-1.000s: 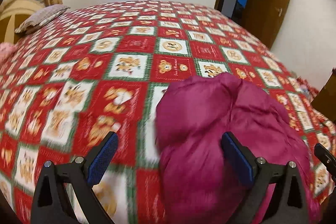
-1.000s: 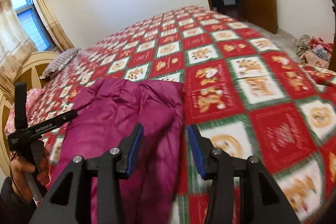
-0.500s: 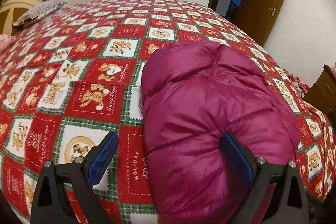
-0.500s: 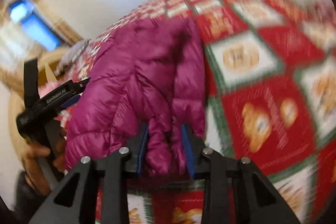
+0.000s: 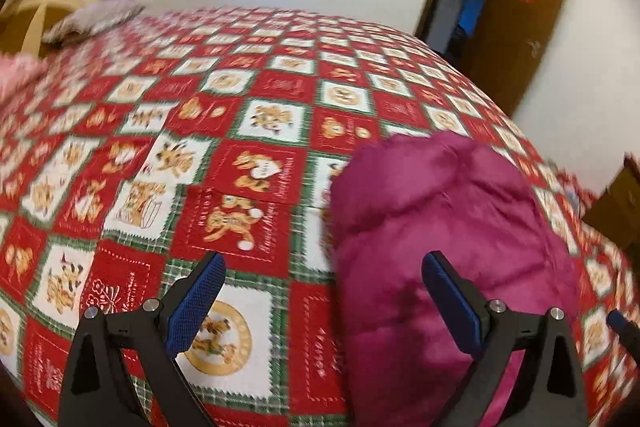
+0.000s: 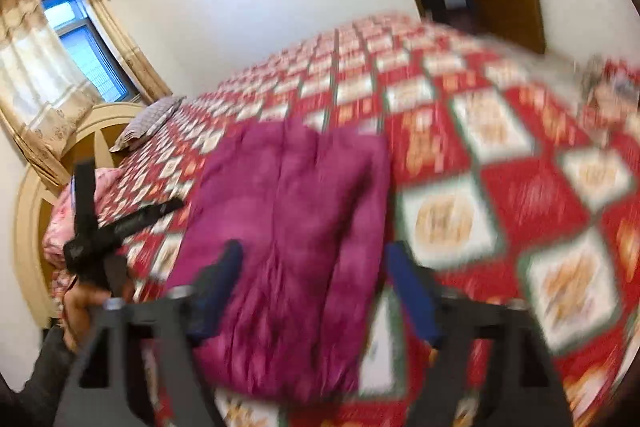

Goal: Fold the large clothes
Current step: 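Open the right tool to release the jacket while the left tool presses it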

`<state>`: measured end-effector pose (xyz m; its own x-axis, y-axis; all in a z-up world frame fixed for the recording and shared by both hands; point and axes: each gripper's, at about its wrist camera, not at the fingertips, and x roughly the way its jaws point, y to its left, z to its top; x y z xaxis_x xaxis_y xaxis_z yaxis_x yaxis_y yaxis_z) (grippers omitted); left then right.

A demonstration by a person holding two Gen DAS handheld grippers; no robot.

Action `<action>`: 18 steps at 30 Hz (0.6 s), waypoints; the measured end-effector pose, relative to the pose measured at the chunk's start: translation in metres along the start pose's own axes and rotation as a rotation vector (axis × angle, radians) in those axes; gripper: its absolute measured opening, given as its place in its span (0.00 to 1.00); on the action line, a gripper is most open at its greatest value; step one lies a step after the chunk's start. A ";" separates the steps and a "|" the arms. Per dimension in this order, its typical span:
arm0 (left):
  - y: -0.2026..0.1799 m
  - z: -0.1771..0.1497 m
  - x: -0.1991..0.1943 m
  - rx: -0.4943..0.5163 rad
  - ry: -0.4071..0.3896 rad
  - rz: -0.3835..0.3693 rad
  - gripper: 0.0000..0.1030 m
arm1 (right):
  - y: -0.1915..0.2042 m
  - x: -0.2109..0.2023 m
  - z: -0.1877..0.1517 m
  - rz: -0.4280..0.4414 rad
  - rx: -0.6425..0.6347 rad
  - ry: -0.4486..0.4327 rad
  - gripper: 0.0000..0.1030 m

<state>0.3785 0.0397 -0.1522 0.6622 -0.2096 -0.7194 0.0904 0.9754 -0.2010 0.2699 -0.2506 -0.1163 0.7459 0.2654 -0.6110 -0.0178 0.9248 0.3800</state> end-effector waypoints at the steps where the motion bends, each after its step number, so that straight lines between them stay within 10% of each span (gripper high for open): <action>1: 0.005 0.002 0.005 -0.039 0.020 -0.014 0.96 | 0.001 0.005 0.008 -0.012 -0.018 -0.003 0.81; 18: -0.029 -0.006 0.047 0.015 0.055 0.001 0.96 | -0.032 0.105 -0.003 0.010 0.060 0.090 0.83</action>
<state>0.4027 0.0008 -0.1837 0.6206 -0.2113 -0.7551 0.1009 0.9765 -0.1903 0.3468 -0.2514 -0.1948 0.6832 0.3002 -0.6657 0.0174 0.9047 0.4258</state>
